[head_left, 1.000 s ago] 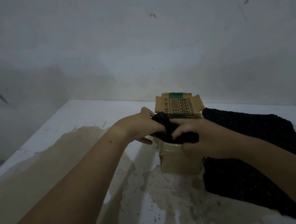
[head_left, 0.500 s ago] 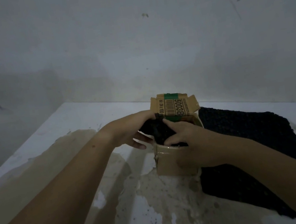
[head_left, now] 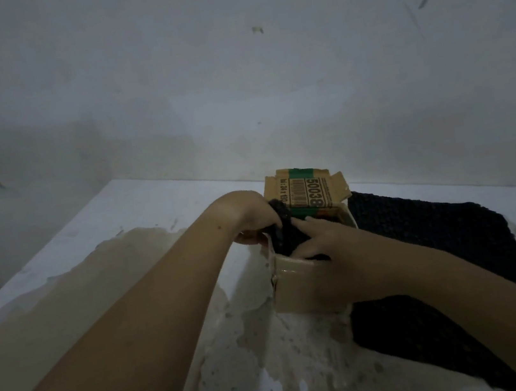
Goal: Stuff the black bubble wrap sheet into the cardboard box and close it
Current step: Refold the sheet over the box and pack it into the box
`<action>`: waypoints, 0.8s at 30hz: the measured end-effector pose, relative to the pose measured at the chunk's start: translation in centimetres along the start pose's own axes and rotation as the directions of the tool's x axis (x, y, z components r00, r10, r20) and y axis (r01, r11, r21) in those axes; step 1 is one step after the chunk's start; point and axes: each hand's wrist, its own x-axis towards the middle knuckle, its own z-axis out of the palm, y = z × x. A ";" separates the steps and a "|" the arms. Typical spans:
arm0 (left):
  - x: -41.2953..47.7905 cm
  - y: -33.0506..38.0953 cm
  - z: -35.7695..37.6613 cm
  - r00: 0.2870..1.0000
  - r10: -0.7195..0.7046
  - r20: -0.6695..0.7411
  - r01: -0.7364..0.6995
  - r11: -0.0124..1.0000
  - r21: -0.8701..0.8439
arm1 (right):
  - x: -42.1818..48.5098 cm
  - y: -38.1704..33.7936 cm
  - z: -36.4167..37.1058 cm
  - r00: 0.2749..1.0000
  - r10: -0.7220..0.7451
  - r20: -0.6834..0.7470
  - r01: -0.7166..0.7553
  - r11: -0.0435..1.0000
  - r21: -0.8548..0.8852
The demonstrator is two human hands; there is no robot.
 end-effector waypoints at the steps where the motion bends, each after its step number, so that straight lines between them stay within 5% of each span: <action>1: -0.1 0.4 0.2 1.000 -0.012 -0.011 0.013 1.000 0.025 | -0.2 0.2 -0.2 1.000 0.006 -0.019 -0.005 0.997 0.081; 7: -0.5 0.4 1.1 0.991 0.086 -0.105 -0.062 0.975 0.213 | -0.2 1.3 -0.1 0.985 -0.007 -0.175 0.041 0.981 0.190; 13: -1.9 -2.9 -0.2 0.984 0.149 0.097 -0.120 0.959 -0.256 | 1.0 1.9 -2.1 0.984 0.154 -0.088 -0.114 0.930 0.349; 18: -3.3 -3.7 0.4 0.971 0.205 0.121 -0.159 0.935 -0.316 | 2.9 1.8 -3.1 0.973 0.174 -0.150 -0.165 0.984 0.068; 24: -3.0 -3.7 1.5 0.980 0.168 0.105 -0.112 0.907 -0.407 | 5.6 0.5 -2.6 0.983 0.163 -0.082 -0.181 0.912 -0.367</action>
